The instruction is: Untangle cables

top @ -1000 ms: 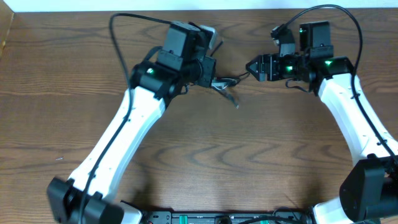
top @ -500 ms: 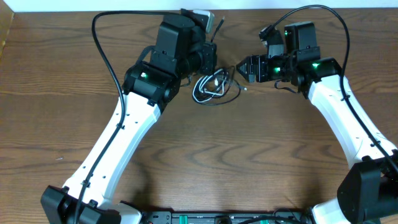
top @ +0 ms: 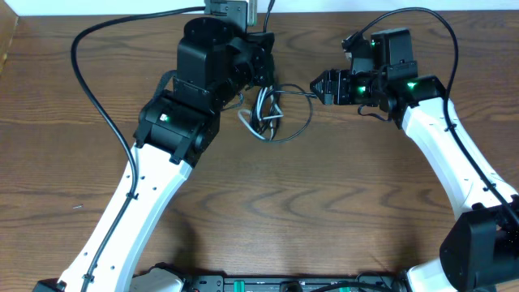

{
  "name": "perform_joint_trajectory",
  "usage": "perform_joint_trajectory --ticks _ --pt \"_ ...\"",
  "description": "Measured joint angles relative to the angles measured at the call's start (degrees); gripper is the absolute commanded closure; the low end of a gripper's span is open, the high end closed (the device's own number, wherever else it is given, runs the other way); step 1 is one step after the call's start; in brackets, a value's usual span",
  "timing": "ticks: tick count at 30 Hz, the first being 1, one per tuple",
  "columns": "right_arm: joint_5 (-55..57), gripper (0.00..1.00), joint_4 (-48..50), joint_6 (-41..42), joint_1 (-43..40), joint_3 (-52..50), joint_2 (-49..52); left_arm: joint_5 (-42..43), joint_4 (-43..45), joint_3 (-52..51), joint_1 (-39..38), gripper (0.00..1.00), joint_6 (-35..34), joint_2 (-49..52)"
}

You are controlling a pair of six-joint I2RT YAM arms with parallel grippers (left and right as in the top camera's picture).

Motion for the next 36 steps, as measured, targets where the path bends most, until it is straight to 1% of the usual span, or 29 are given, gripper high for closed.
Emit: perform_joint_trajectory --ticks 5,10,14,21,22,23,24,26,27,28,30,31,36 --pt "2.1 0.25 -2.0 0.5 0.0 0.0 0.0 -0.9 -5.9 0.0 0.0 0.93 -0.1 2.4" --pt "6.4 0.24 -5.9 1.7 -0.7 0.0 0.0 -1.3 -10.0 0.0 -0.1 0.93 -0.3 8.8" --pt "9.7 0.23 -8.6 3.0 -2.9 0.0 0.0 -1.4 -10.6 0.0 -1.0 0.93 -0.3 14.7" --pt "11.7 0.22 -11.2 3.7 -10.2 0.0 0.0 -1.4 -8.4 0.0 -6.0 0.92 -0.3 22.5" --pt "11.7 0.22 -11.7 3.8 -11.4 0.0 0.0 -1.4 -7.9 0.0 -6.6 0.83 -0.3 23.0" --pt "11.7 0.22 -12.0 3.9 -12.4 0.0 0.0 -1.4 -7.5 0.0 -7.3 0.72 0.0 23.6" --pt "11.6 0.21 -12.2 4.0 -13.5 0.0 0.0 -1.4 -7.3 0.0 -8.0 0.60 0.0 24.0" --pt "11.4 0.21 -12.6 4.1 -15.0 0.0 0.0 -1.4 -6.4 0.0 -8.9 0.34 0.2 24.5" --pt "11.2 0.21 -12.6 4.1 -15.4 0.0 0.0 -1.4 -6.1 0.0 -9.1 0.23 0.6 24.6" --pt "11.2 0.20 -12.6 4.1 -15.6 0.0 0.0 -1.4 -5.7 0.0 -9.3 0.16 1.5 24.6" --pt "10.8 0.19 -12.6 4.1 -15.5 0.0 0.0 -1.5 -5.0 0.0 -9.3 0.09 3.4 24.6" --pt "10.7 0.19 -12.6 4.1 -15.3 0.0 0.0 -1.7 -5.0 0.0 -9.2 0.08 4.2 24.6" --pt "10.1 0.16 -12.5 3.8 -14.1 0.0 0.0 -4.3 -6.4 0.0 -8.4 0.07 6.4 22.9"
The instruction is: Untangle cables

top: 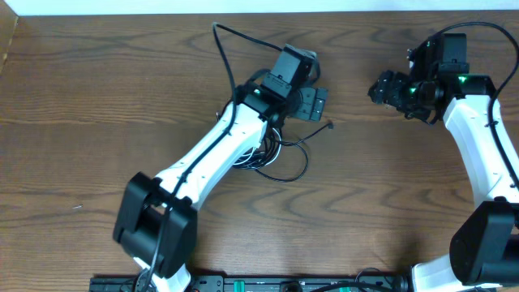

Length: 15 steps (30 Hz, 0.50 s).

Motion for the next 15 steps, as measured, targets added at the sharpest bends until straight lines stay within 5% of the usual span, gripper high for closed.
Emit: perform_joint_trajectory --ticks 9,15 --pt "-2.3 0.11 2.0 -4.9 3.3 0.0 0.0 -1.8 -14.6 0.3 8.6 0.08 -1.0 -16.2" --pt "-3.0 0.10 3.3 -6.8 6.1 0.0 0.0 0.3 -22.8 0.3 12.7 0.09 2.3 -17.8"
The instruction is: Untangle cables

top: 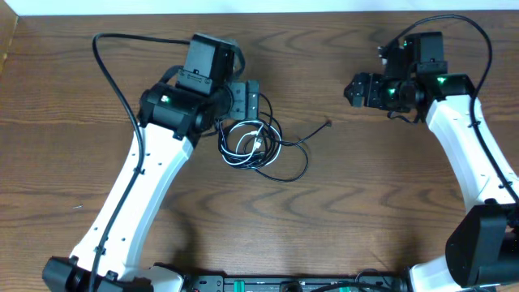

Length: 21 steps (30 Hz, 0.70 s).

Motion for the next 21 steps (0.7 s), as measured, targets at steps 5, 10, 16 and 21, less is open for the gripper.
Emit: perform_joint_trajectory --ticks 5,10,16,21 --pt "-0.1 0.10 0.1 -0.6 0.7 0.0 0.0 7.0 -0.4 -1.4 -0.2 0.10 8.3 2.8" --pt "-0.1 0.09 0.1 -1.0 0.7 0.0 0.0 12.0 -1.5 -2.0 -0.2 0.18 15.8 8.7" --pt "-0.1 0.09 0.1 -1.7 0.7 0.0 0.0 13.9 -1.7 -2.4 -0.2 0.19 23.9 16.3" --pt "-0.1 0.09 -0.2 -1.9 0.7 0.0 0.0 14.6 -1.6 -2.4 -0.2 0.19 31.8 20.7"
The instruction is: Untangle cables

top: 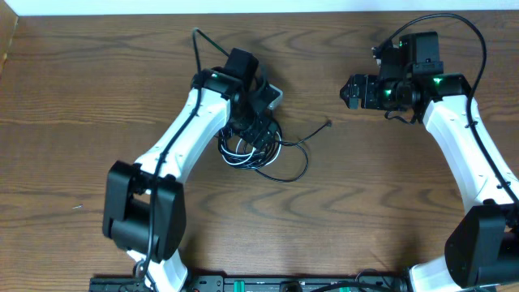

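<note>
A tangle of black and white cables [258, 154] lies at mid-table, with one thin black end [328, 123] trailing out to the right. My left gripper [261, 123] points down onto the top of the tangle, its fingers among the loops. How its jaws stand is hidden from this angle. My right gripper [349, 89] hovers to the upper right, apart from the cables. It faces left and looks open with nothing in it.
The table [73, 97] is dark brown wood. The left arm's own black cable [200, 45] arcs up behind its wrist. A white wall edge runs along the far side, and equipment sits at the near edge [268, 284].
My left gripper was open just above and left of the tangle; now it has come down and right onto its top. The right gripper has hardly moved. The cables lie as before.
At first both grippers were close in at the bundle, the right at a loop on its right side. Then the right gripper was back at the upper right and the left was above the spread-out cables. The left has since shifted left, and is now down on the tangle.
</note>
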{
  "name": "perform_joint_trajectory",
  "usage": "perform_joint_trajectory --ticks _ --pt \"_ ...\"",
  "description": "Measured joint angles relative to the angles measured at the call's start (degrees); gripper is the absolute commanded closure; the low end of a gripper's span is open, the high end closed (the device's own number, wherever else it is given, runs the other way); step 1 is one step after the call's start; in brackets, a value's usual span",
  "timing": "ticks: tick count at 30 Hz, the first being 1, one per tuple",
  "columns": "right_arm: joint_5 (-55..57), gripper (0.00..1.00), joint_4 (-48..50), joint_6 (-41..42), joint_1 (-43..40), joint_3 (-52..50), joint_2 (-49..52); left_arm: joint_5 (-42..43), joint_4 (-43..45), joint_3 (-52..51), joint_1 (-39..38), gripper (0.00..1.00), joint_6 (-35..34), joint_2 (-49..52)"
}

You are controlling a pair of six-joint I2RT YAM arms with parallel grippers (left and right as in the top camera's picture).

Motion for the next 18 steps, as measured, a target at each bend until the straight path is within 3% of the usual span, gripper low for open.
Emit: perform_joint_trajectory --ticks 9,18 --pt "0.0 0.09 -0.7 0.0 0.0 0.0 0.0 0.0 5.8 -0.1 0.0 0.24 10.0 5.7" --pt "0.0 0.07 -1.1 0.0 0.0 0.0 0.0 0.0 7.9 -0.1 0.0 0.42 15.3 8.2"
